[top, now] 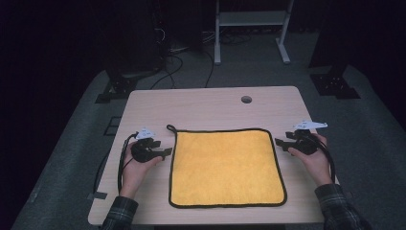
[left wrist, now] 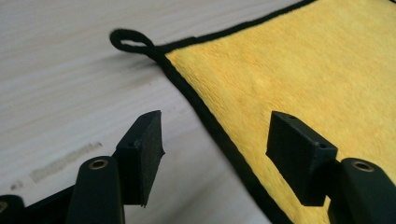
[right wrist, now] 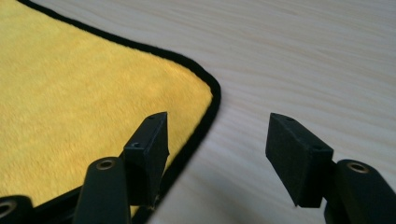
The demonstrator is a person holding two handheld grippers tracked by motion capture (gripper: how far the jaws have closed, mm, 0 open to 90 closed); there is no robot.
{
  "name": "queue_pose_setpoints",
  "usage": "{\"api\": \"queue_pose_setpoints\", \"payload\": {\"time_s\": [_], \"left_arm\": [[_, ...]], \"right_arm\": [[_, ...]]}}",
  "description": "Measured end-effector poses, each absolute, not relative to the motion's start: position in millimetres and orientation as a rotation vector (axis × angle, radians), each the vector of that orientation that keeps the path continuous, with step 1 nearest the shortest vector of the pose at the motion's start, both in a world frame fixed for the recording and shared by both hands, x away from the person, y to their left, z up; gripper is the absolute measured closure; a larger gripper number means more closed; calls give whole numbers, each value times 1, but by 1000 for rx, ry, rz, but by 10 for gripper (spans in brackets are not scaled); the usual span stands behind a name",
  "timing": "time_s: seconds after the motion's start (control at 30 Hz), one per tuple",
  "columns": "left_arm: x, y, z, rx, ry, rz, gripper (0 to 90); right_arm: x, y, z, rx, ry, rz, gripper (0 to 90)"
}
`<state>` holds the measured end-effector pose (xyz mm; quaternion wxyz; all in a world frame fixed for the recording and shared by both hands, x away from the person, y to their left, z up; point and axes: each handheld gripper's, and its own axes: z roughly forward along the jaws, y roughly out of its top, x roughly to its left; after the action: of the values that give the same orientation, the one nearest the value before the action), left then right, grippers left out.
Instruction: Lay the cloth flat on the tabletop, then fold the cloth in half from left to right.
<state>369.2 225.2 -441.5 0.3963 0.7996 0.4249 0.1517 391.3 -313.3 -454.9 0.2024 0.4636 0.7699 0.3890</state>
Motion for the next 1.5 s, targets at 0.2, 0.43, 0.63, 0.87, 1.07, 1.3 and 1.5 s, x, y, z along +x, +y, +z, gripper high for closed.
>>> {"api": "queue_pose_setpoints", "payload": {"time_s": [0.2, 0.43, 0.63, 0.87, 1.07, 1.3, 1.5], "left_arm": [[355, 215, -455, 2058, 1059, 344, 327], [349, 200, -464, 2095, 1029, 355, 343], [345, 195, -473, 2113, 1045, 351, 363], [343, 192, -475, 2109, 1072, 410, 352], [336, 186, -476, 2108, 1060, 451, 502], [336, 189, -479, 2026, 1086, 389, 777], [340, 192, -479, 2012, 1100, 343, 846]], "right_arm": [[380, -325, -466, 1306, 2162, 1009, 304], [375, -329, -479, 1332, 2203, 940, 283], [372, -332, -482, 1329, 2190, 957, 280], [367, -336, -486, 1312, 2178, 990, 239], [367, -336, -486, 1315, 2176, 990, 237], [367, -335, -486, 1317, 2175, 988, 233], [367, -335, -486, 1321, 2173, 987, 231]]}}
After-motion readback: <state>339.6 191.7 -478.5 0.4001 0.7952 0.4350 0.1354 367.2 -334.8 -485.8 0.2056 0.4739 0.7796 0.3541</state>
